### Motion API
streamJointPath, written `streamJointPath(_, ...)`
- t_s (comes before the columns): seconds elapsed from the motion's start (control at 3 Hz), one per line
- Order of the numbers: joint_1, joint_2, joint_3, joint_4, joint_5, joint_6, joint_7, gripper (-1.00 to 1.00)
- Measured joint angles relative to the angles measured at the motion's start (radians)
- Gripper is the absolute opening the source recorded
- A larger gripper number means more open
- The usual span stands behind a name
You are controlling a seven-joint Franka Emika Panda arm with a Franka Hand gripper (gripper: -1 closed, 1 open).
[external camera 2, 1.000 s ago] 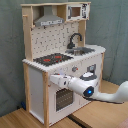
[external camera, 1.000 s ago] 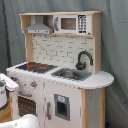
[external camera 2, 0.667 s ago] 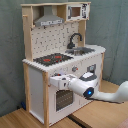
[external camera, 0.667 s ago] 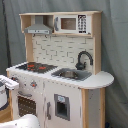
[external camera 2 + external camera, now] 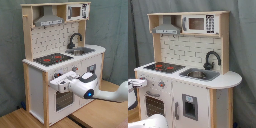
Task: Play with the kitchen
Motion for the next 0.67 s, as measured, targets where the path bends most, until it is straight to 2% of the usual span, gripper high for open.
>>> streamJointPath(0.33, 0.000, 0.000, -0.001, 0.003, -0.062, -0.005, -0.079, -1.00)
streamJointPath(0.67, 0.001, 0.003, -0.001, 0.004, -0.066, -0.024, -0.058, -1.00)
